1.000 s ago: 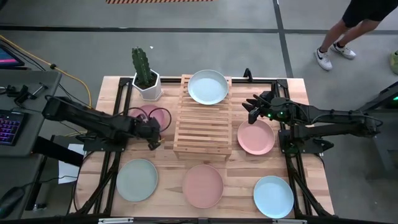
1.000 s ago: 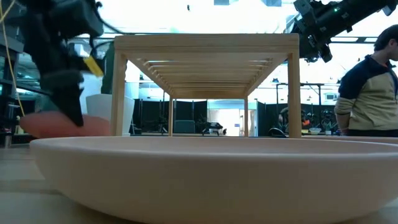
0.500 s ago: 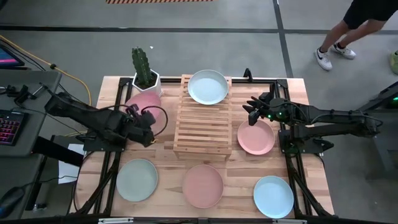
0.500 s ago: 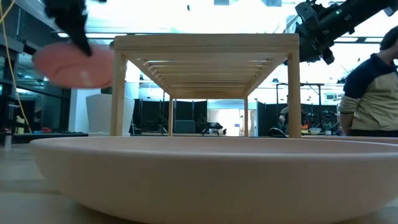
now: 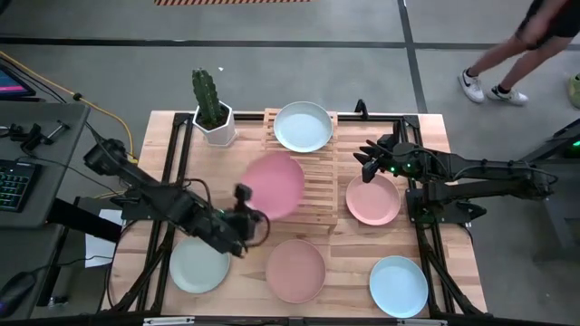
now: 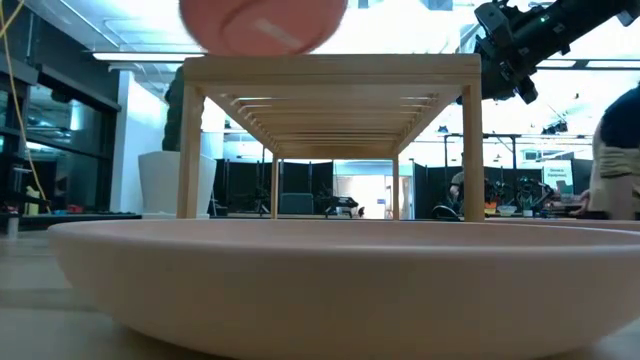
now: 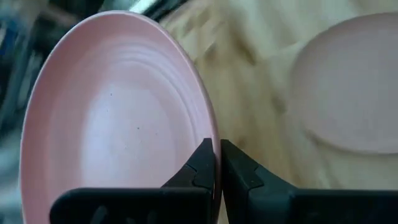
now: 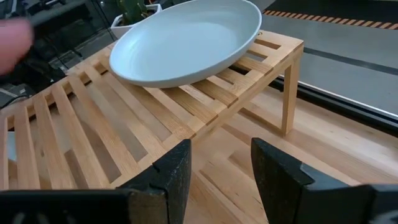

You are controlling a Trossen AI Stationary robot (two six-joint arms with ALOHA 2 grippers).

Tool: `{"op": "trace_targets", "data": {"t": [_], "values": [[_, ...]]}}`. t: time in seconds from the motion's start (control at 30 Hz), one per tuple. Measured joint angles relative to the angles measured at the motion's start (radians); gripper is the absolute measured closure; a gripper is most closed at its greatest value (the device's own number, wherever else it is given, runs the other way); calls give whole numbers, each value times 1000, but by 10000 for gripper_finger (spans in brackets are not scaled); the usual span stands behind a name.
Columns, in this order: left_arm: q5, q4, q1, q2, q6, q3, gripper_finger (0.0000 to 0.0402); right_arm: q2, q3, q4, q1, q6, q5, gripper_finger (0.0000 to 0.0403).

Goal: Place and stack plates onto a shelf
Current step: Put the pink plate on the shelf

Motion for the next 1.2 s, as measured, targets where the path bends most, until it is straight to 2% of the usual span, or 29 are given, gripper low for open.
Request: {"op": "trace_targets", "data": {"t": [0.13,0.3,0.47,0.6,0.77,1.0,1.2], "values": [[81,117,13,59,150,0,401,0,0,0,0,0,0,253],[84,149,69,109,233,0,401,0,0,1,0,0,0,253],[164,151,154,141,242,0,402,0,0,0,0,0,0,253],[185,153,213,146,242,-1,402,0,0,0,0,0,0,253],[279,179,255,144,243,0,399,0,0,0,0,-1,0,253],[290,181,256,144,242,0,378,0,0,0,0,-4,0,253],[259,186,256,144,242,0,347,0,0,0,0,-4,0,253]]}}
